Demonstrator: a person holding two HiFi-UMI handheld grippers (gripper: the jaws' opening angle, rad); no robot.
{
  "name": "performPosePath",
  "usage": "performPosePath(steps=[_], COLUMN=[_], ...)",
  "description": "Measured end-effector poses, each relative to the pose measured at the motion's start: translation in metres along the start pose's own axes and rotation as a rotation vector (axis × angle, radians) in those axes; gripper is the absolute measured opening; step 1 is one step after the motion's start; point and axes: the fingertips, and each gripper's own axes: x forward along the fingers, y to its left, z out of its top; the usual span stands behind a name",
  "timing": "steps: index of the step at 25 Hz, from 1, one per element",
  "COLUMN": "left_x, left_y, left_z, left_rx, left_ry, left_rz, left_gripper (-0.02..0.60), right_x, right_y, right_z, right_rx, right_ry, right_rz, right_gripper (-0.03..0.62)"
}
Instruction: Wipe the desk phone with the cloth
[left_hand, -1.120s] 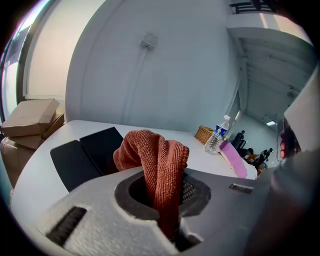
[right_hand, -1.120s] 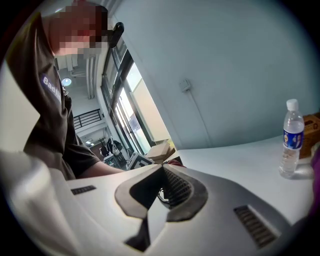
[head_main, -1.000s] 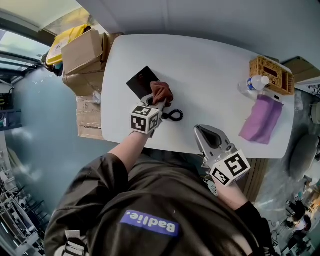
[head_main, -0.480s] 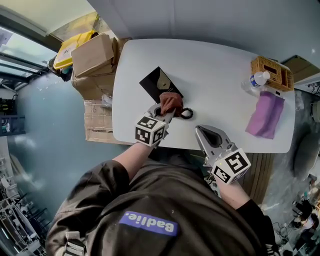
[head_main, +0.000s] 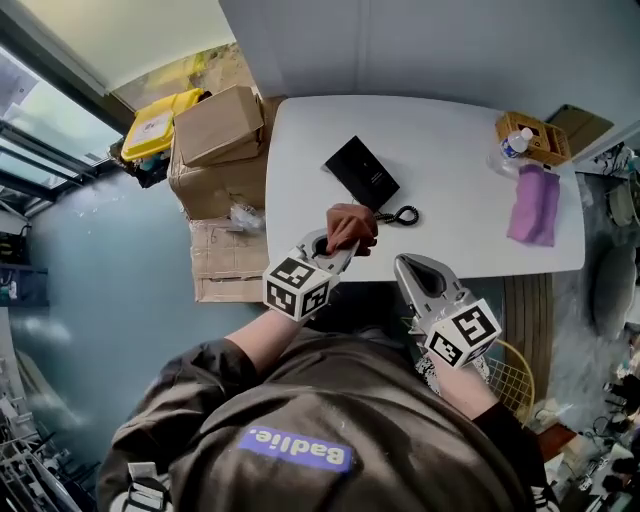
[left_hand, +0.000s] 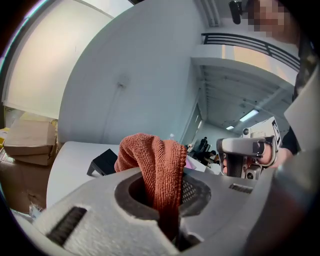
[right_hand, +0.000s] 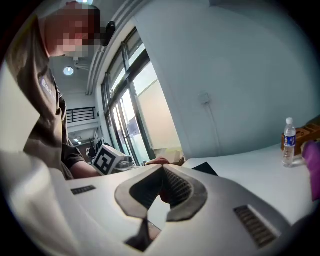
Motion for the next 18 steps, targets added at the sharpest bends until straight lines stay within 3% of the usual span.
performPosePath(steps=[6, 11, 18], left_x=[-0.064, -0.108, -0.147], left_y=[-0.019, -0.040, -0.065], left_z=[0.014, 0.027, 0.040], left_rx=[0.025, 0.046, 0.047], left_ry=[-0.075, -0.126, -0.194], left_rz=[-0.085, -0.131, -0.094], left_gripper=[0.037, 0.037, 0.037], right_x=[0.002, 0.001, -0.003], right_y=[0.068, 0.107, 0.125], right_z=[-0.006, -0.002, -0.001], right_rx=[-0.020, -0.074, -0.095], right_ry=[0.005, 0.017, 0.020], right_rz=[-0.047, -0.020, 0.058], right_gripper=[0.028, 0.028, 0.028])
